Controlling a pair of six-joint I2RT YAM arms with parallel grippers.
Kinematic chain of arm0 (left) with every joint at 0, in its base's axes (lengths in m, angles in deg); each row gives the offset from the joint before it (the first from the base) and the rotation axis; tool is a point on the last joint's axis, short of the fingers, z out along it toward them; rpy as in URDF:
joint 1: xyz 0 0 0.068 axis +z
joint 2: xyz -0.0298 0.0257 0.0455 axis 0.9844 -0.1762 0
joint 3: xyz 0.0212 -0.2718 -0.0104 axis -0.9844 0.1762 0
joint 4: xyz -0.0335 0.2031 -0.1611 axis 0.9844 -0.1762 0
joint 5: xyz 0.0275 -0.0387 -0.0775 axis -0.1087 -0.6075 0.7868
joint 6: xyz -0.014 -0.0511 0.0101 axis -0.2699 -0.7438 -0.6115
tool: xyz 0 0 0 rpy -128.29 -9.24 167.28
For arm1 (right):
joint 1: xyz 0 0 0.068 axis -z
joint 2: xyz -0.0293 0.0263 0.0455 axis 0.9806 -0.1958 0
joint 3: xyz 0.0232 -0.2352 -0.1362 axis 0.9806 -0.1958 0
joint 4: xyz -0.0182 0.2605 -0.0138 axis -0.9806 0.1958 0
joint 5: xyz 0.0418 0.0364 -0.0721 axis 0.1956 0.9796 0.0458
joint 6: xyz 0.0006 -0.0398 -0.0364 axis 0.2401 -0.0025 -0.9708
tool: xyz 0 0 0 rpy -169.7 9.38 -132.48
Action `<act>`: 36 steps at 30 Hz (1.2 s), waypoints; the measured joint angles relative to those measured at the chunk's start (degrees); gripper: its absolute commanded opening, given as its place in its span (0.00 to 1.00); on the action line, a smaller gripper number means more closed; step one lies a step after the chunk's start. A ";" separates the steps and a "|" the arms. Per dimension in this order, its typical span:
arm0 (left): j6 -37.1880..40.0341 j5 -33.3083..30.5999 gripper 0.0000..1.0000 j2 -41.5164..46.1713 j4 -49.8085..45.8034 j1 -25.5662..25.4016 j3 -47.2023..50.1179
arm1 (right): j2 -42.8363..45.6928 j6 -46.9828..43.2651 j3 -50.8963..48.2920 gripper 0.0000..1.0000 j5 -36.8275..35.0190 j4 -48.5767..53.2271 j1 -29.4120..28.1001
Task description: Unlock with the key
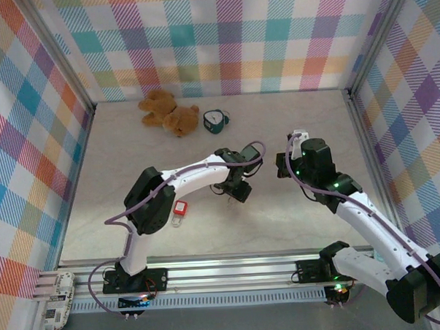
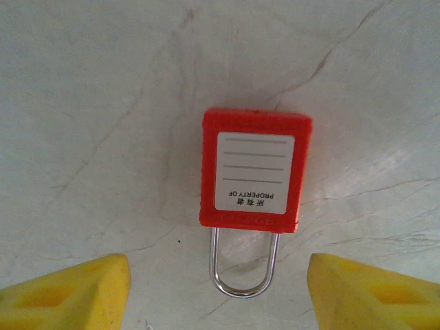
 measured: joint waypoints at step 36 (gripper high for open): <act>-0.35 1.27 0.50 -8.90 -1.18 0.63 -6.82 | 1.16 0.13 -1.75 0.00 0.48 1.84 1.22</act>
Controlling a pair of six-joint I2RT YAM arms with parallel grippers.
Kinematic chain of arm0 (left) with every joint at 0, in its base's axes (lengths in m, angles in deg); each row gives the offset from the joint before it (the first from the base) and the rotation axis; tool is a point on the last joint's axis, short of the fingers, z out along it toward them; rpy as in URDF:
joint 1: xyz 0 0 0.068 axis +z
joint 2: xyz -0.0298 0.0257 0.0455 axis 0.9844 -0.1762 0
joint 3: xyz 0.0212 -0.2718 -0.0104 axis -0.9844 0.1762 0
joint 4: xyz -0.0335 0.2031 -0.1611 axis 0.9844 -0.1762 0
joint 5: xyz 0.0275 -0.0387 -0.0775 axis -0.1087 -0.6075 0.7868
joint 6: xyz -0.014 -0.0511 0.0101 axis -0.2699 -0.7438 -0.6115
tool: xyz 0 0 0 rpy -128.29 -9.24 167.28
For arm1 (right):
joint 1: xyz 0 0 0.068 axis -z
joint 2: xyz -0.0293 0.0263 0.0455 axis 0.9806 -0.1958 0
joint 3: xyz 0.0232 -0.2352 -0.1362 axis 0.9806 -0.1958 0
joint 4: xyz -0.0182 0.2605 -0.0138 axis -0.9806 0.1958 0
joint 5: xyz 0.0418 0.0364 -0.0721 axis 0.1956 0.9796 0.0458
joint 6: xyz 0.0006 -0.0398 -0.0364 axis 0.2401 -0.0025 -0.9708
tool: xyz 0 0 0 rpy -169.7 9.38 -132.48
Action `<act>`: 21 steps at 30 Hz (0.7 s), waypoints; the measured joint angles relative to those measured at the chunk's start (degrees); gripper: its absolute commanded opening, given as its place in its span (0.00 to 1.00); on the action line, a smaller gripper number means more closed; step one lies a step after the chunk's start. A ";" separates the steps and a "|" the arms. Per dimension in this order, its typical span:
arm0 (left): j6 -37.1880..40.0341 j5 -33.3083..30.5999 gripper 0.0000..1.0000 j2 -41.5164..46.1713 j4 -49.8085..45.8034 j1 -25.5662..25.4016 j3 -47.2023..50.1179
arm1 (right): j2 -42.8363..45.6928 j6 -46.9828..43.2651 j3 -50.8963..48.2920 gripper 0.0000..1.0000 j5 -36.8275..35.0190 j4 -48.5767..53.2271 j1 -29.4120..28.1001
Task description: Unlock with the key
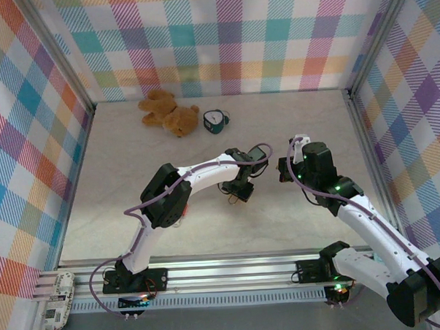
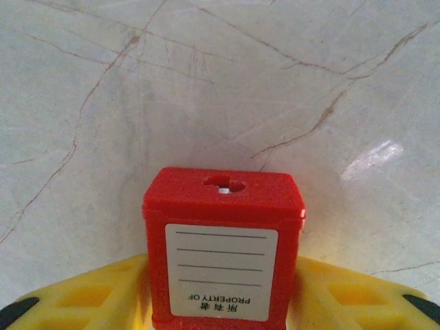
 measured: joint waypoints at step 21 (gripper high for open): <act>2.43 -2.05 0.33 4.35 5.01 0.04 6.69 | 2.49 1.09 0.02 0.00 1.31 2.10 0.42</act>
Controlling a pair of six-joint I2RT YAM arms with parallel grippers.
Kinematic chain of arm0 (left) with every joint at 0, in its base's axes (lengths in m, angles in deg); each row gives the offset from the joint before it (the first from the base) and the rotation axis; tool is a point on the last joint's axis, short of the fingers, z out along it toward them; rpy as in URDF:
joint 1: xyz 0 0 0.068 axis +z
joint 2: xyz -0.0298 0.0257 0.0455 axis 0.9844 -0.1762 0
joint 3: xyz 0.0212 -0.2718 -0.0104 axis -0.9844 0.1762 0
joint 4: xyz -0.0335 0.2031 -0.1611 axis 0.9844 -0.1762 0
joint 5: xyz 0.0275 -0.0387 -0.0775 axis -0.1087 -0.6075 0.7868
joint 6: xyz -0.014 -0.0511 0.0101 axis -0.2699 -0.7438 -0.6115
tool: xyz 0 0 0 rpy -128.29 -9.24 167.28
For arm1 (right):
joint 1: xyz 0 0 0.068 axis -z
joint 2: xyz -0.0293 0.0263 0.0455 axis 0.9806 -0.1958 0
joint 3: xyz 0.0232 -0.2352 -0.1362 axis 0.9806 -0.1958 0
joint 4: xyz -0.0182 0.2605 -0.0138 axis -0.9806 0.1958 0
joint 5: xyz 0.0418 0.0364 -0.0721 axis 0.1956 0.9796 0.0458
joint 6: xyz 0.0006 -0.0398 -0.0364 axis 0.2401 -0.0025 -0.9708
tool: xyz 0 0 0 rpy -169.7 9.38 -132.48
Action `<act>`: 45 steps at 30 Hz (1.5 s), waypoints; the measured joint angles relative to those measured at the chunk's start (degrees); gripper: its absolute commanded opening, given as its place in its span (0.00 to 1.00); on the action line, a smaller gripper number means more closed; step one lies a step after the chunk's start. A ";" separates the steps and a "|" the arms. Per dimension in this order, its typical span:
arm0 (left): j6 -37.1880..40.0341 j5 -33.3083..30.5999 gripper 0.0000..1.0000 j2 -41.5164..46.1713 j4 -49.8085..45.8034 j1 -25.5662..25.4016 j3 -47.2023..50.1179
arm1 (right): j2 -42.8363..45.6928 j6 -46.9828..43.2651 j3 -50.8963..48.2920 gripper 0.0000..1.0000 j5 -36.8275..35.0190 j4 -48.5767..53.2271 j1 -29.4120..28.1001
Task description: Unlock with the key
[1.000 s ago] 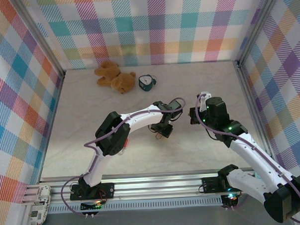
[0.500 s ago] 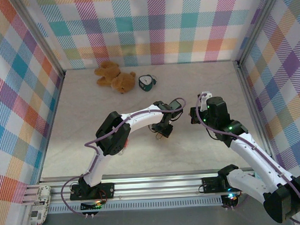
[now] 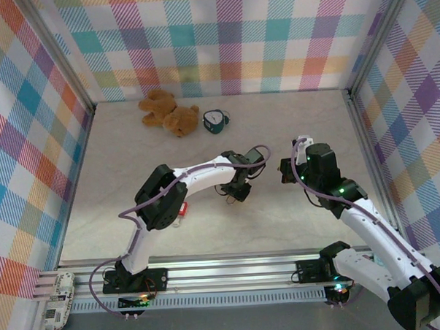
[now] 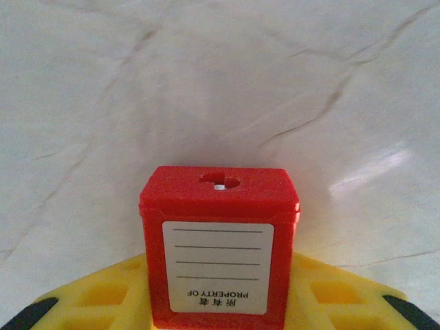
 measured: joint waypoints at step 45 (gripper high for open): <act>17.33 -10.01 0.35 67.32 66.27 -3.17 66.90 | -21.27 7.74 18.88 0.00 7.91 -8.02 -22.21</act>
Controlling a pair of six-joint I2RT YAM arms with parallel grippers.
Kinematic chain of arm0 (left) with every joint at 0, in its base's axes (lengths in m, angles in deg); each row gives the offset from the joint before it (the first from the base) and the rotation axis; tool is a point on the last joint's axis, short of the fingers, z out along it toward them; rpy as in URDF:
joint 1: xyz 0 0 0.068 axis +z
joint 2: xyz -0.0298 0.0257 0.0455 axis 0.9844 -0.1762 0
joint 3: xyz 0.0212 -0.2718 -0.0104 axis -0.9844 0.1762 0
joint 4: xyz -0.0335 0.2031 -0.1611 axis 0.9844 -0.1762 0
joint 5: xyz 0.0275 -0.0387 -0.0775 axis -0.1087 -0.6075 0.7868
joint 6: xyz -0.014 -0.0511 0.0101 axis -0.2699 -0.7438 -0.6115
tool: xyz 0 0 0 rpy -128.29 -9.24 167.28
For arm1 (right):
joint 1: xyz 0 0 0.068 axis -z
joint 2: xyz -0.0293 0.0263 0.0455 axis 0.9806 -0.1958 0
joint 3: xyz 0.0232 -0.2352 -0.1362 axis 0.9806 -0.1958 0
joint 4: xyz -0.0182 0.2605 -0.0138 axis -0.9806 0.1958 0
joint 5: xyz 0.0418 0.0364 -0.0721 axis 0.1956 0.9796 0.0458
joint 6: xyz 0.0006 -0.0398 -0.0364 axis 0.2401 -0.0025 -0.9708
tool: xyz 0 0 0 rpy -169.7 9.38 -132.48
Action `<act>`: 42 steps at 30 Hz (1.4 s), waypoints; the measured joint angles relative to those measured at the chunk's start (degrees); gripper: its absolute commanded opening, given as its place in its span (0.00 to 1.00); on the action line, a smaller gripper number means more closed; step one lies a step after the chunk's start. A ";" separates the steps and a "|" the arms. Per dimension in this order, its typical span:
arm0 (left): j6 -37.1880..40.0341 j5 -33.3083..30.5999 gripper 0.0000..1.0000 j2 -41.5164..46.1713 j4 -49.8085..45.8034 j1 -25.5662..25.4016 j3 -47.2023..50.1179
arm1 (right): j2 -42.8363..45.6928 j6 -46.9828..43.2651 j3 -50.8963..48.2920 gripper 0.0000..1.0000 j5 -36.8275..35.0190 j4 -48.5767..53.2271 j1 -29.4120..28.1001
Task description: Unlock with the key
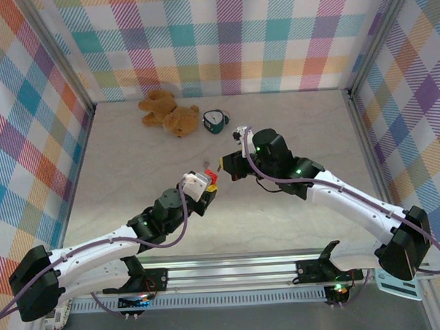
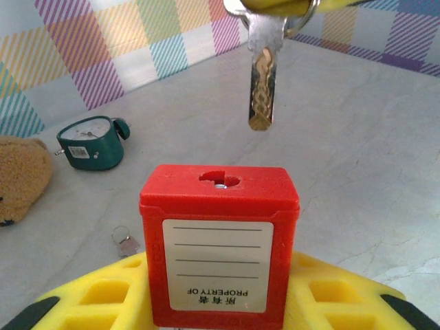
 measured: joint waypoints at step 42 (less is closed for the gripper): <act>2.73 -0.63 0.31 -1.05 -1.14 -0.26 0.00 | -1.11 5.16 -3.67 0.00 0.09 -5.18 -2.19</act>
